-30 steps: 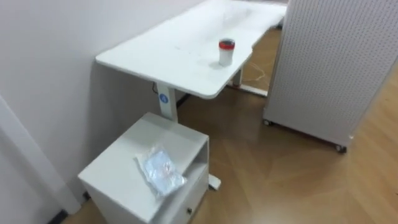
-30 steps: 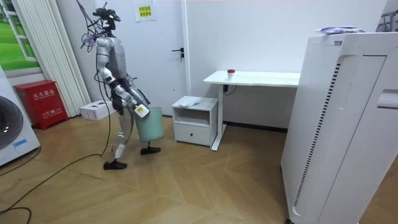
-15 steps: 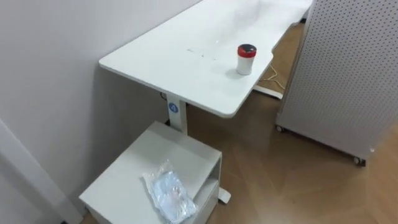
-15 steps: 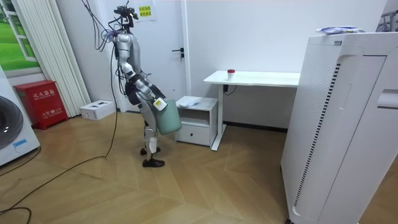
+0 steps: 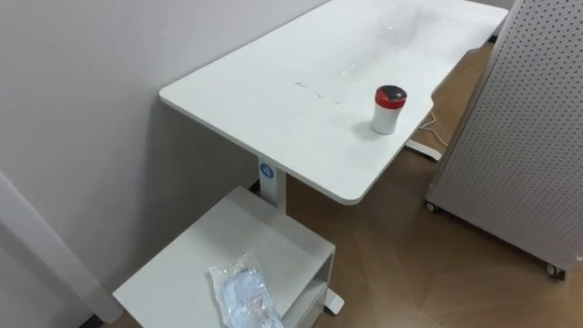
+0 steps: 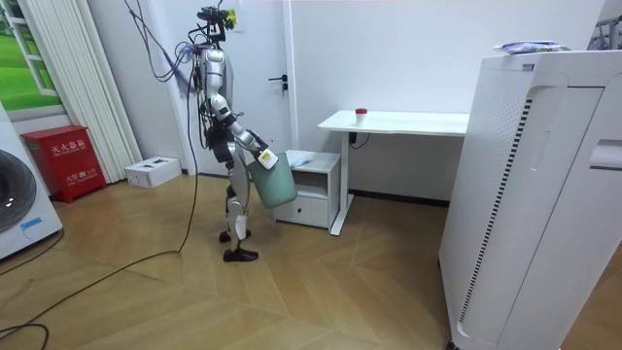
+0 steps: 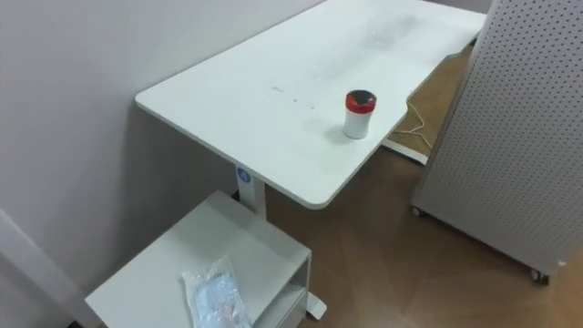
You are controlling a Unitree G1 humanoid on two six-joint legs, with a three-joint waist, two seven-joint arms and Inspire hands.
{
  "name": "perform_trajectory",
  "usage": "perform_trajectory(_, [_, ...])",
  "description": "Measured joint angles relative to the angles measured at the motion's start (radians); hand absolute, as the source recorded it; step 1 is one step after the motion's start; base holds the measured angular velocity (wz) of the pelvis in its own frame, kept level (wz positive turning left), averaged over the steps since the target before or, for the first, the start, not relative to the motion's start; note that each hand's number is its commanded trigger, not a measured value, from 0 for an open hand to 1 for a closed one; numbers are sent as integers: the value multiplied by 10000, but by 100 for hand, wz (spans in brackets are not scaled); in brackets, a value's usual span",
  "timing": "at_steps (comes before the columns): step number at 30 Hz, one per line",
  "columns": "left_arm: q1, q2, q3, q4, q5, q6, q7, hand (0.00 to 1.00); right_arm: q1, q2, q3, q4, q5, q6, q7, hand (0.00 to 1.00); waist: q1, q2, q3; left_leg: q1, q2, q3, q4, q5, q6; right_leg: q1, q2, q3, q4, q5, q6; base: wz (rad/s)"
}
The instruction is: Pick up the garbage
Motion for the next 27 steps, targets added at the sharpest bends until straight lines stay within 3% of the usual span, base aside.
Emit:
perform_trajectory(2, [-63, 42, 3, -598, 513, -266, 531, 0, -44, -1, 0, -1, 6, -132, 53, 100, 5, -8, 59, -29, -29, -17, -110, -2, -1, -11, -17, -43, -22, 0, 1, 0])
perform_trajectory(8, [-265, 253, -183, -1213, 1137, -720, 1463, 0, -60, -48, 4, 7, 5, -149, 247, 100, -26, -30, 58, -46, -37, -27, -115, -2, -13, -57, -14, -53, -11, 0, 0, 0])
perform_trajectory(16, [-792, 273, -540, -1121, 1422, -814, 1902, 0, -518, -31, 116, 586, 109, -147, 371, 100, -86, -65, 32, -657, -36, -26, 298, -1, -10, -578, -54, -47, 189, 1, 0, 1])
perform_trajectory(19, [-1428, 266, -1078, -657, 1393, -818, 2099, 0, -1086, -43, 187, 1250, 569, -144, 322, 100, -148, -22, 58, -1016, -35, -27, 529, -1, -9, -853, -93, -54, 314, 2, -3, 7])
perform_trajectory(23, [-2315, 161, -1553, 607, 1361, -831, 2133, 0, -1682, -39, 328, 1533, 814, -139, 168, 100, -246, 127, 169, -1510, -30, 102, 661, -2, -3, -1479, -161, 6, 719, 18, -29, -5])
perform_trajectory(27, [-2616, 26, -1551, 1163, 1373, -826, 2136, 0, -1878, -13, 510, 1612, 1133, -142, -28, 100, -412, 234, 253, -2079, -32, 172, 920, -4, 0, -2190, -225, 122, 1186, 13, -36, -6])
